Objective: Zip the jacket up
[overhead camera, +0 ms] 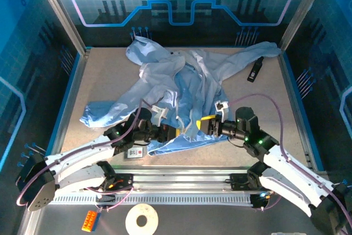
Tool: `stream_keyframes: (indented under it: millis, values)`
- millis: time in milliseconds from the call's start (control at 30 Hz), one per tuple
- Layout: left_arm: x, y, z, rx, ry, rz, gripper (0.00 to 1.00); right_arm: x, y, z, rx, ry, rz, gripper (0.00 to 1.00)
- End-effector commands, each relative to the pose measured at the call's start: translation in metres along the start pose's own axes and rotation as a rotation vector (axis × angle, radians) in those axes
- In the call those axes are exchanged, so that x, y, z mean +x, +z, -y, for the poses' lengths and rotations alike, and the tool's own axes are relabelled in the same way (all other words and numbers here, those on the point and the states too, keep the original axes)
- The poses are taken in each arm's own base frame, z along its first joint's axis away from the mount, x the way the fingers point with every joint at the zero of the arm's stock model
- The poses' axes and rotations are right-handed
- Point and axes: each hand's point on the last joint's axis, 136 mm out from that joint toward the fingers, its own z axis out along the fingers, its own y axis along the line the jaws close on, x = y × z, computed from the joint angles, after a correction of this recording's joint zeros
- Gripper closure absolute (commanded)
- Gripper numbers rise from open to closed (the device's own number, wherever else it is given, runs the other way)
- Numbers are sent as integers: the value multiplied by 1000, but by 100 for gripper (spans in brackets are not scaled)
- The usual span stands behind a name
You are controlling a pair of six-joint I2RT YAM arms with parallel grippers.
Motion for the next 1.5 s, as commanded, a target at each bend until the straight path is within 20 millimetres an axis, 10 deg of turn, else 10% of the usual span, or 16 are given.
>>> stream_keyframes:
  millis: [0,300,1100,1467]
  values:
    - [10,-8,2,-22,38,-85,100,16,-2,-4,39,-161,-113,58]
    - [9,-13,9,-17,32,-149,100,46,16,-33,51,-541,-284,56]
    - [10,-14,5,-17,5,-159,100,77,76,-36,38,-666,-307,46]
    - [14,-15,-2,-36,-3,-166,100,75,73,-28,82,-683,-285,70]
